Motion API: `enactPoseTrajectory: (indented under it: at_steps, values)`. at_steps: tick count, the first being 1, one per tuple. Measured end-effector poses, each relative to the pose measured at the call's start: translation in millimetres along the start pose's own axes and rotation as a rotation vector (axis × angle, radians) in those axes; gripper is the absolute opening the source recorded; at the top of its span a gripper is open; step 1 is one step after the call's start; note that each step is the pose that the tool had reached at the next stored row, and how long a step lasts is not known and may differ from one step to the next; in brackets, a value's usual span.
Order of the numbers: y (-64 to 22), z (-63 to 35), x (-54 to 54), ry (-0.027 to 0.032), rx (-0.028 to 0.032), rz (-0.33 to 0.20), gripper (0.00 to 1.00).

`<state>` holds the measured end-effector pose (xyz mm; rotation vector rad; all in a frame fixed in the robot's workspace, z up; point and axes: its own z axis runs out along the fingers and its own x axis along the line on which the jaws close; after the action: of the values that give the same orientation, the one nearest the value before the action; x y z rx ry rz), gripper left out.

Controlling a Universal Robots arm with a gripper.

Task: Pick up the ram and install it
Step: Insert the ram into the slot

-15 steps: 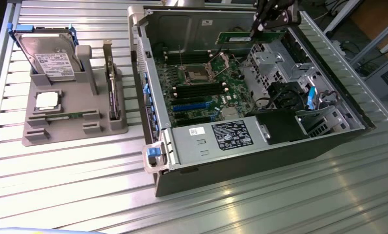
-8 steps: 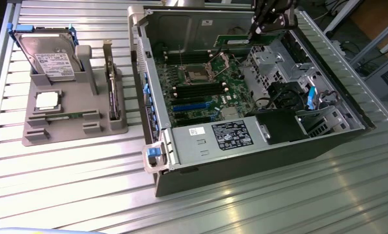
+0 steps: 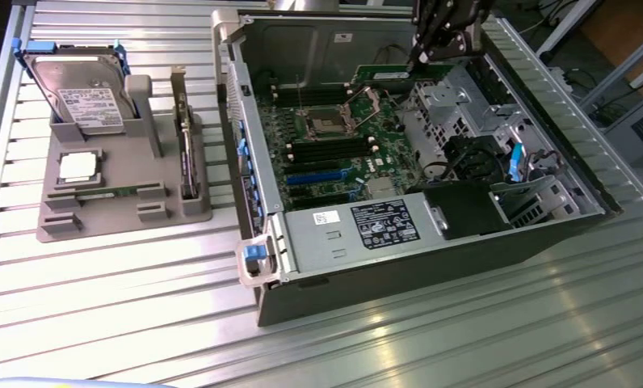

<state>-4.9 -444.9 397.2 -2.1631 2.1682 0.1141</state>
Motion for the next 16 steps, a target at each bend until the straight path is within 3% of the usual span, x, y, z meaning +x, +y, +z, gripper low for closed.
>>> enactPoseTrajectory:
  at_steps: [16]
  values:
    - [0.4,20.4,2.2,0.0,0.0,0.0,0.12]
